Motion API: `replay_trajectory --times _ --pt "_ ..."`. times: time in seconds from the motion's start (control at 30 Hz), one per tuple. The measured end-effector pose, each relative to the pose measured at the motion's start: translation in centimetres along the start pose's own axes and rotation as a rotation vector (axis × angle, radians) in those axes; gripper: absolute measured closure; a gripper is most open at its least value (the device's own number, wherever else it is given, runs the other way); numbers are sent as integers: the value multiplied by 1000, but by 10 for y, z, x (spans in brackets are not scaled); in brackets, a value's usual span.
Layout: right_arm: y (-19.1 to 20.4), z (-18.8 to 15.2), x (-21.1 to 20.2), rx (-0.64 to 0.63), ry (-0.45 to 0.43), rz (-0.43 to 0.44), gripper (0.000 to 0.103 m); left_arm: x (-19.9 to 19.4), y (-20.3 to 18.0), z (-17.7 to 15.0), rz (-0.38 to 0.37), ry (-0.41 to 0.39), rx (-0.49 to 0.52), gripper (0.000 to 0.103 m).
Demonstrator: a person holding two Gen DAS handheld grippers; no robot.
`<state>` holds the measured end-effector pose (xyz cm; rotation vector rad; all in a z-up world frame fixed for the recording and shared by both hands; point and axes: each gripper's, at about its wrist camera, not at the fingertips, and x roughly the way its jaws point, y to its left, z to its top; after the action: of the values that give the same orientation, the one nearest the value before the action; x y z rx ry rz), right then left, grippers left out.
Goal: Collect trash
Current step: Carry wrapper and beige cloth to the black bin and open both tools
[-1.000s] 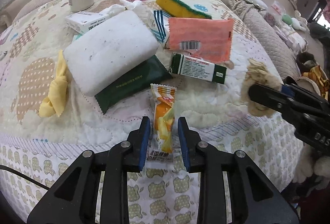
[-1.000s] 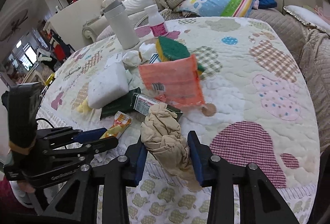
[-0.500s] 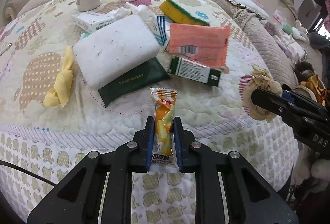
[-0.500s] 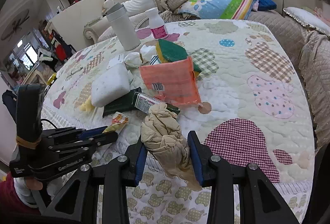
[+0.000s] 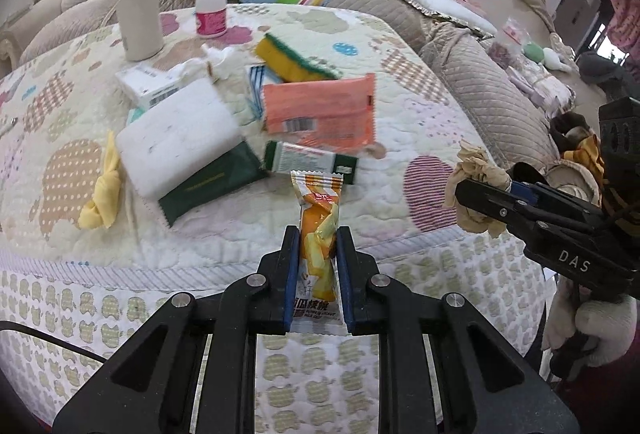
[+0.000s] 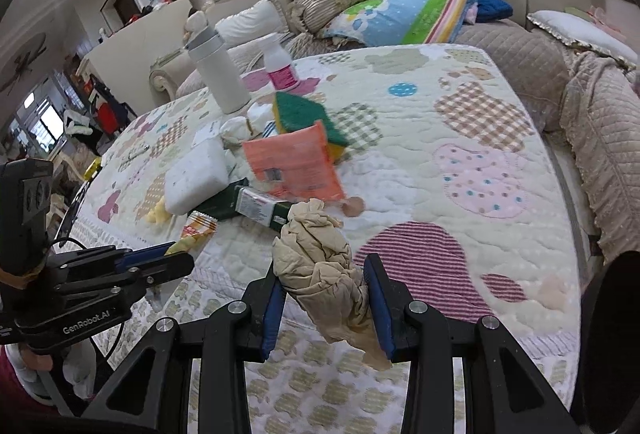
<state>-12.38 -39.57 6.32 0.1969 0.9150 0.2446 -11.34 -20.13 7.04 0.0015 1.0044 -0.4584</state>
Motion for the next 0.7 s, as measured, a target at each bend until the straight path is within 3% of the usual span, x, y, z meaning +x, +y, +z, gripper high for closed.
replay_trajectory --times 0.33,0.7 --pt "-39 -9 -28 63 -39 -47 66 0 -37 9 -34 -6 52 87" --pt "-92 -26 -73 162 -100 -130 66 16 -97 28 -143 12 120 87"
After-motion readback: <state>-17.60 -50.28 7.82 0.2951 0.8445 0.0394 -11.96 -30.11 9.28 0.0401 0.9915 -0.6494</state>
